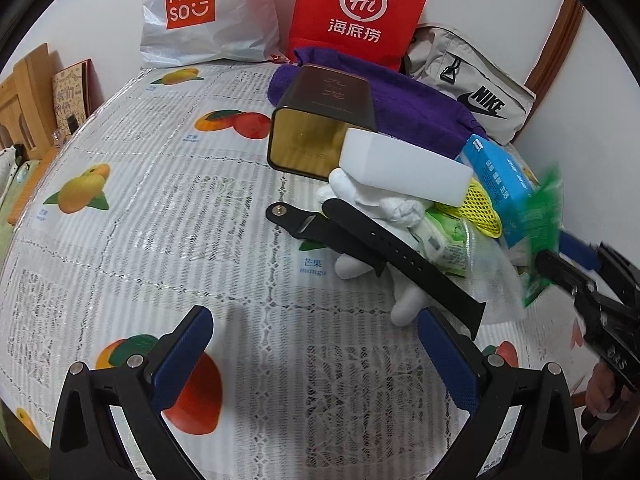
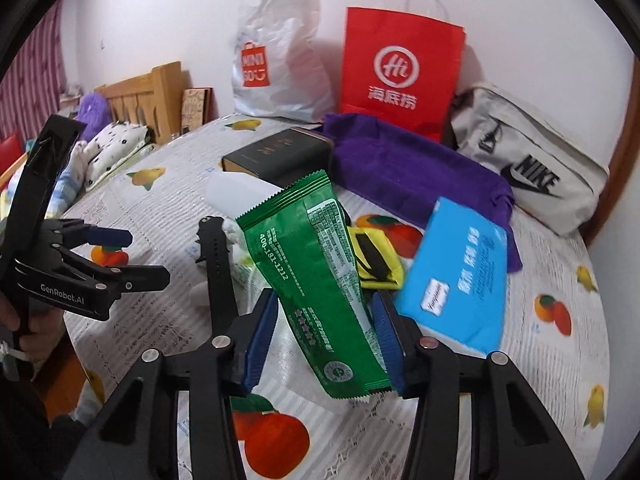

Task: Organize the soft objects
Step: 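Lift the green packet with the right tool while the left tool reaches the white foam block, then grasp the foam block with the left tool while the right tool carries the packet to the towel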

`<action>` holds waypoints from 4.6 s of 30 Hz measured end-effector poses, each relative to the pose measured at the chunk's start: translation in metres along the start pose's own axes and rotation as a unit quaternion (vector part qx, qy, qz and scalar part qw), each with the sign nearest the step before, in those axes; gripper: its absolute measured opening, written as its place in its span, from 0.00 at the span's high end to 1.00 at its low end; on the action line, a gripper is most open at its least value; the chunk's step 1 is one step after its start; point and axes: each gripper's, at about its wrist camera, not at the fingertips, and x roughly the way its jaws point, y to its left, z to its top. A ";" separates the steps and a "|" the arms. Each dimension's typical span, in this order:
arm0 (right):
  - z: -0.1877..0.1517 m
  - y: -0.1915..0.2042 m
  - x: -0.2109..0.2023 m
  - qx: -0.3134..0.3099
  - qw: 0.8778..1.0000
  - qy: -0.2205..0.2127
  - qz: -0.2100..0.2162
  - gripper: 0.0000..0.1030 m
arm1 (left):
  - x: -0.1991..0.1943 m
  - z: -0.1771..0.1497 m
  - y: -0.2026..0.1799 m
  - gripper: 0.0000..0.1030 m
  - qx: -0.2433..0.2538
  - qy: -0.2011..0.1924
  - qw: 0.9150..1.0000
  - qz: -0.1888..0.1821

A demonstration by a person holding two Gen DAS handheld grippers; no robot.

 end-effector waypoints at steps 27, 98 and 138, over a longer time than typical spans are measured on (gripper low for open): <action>-0.014 0.042 0.023 -0.098 0.994 0.038 -0.002 0.53 | 0.007 0.004 -0.004 0.00 0.007 0.009 1.000 0.005; -0.075 -0.066 0.016 0.099 0.989 0.103 -0.023 0.62 | 0.025 0.036 0.004 0.21 -0.007 -0.008 0.999 0.038; 0.059 -0.117 -0.007 0.124 0.992 -0.004 -0.006 0.67 | -0.007 0.141 0.004 0.21 0.008 -0.068 0.998 -0.001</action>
